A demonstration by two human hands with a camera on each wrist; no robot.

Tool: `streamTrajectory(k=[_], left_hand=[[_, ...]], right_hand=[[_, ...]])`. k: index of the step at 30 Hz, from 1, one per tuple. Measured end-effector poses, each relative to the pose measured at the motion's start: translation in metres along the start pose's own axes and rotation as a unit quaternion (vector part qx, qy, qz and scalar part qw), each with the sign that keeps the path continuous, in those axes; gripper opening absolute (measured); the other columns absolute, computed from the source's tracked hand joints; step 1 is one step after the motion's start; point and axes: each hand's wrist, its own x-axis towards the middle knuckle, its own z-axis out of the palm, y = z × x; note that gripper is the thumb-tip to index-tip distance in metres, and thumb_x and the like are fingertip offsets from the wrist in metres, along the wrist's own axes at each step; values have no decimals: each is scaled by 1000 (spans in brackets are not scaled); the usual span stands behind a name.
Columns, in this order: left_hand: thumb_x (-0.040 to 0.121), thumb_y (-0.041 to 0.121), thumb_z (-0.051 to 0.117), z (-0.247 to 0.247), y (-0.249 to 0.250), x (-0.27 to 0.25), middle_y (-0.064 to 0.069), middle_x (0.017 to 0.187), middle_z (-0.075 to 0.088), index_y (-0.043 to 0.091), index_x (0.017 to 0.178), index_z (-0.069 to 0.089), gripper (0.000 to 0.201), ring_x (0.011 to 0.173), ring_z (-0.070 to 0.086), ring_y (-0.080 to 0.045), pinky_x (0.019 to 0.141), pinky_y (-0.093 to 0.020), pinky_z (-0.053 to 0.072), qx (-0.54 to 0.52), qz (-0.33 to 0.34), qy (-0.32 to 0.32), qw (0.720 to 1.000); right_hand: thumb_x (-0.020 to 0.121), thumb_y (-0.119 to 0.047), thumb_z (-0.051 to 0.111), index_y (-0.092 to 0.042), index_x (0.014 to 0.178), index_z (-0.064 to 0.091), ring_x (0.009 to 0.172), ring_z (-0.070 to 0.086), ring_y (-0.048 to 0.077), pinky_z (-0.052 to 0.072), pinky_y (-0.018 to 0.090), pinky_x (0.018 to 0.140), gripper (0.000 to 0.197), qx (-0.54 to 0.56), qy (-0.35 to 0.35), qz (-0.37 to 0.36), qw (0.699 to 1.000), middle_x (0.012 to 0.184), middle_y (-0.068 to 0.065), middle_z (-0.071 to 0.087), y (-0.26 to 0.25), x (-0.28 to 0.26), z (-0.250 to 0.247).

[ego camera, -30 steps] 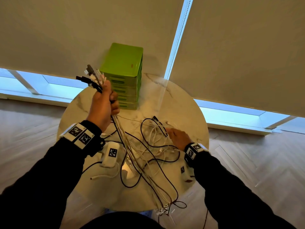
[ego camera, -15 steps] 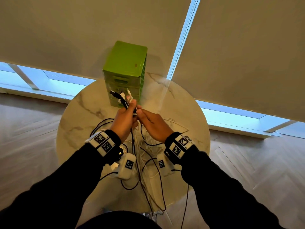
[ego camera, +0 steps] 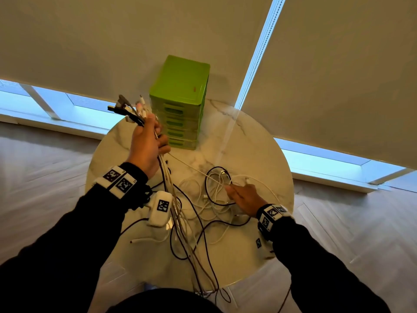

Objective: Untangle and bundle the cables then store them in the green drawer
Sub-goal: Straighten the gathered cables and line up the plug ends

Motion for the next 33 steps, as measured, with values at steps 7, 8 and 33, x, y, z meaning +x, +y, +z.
streamTrajectory(k=[7,8,33], left_hand=[[105,44,42,-5,-21,-9,10,49,41,24,80,47,33,45,37,-14,48,-31,32,338,97,-58,934],[103,49,42,-4,-28,-13,9,50,44,24,80,49,35,46,39,-16,51,-34,35,365,91,-66,924],[103,31,47,-9,1,-18,11,54,38,17,92,56,20,48,34,-7,44,-23,29,129,-3,40,991]], right_hand=[[107,-48,18,-23,112,59,105,65,28,26,42,100,49,-116,0,66,991,100,5,72,-41,52,-40],[108,-47,20,-22,106,59,102,65,31,28,41,97,46,-109,21,54,992,97,6,72,-53,60,-43],[108,-43,31,-11,89,58,79,62,28,48,41,82,46,50,-75,32,995,81,7,65,-40,35,-5]])
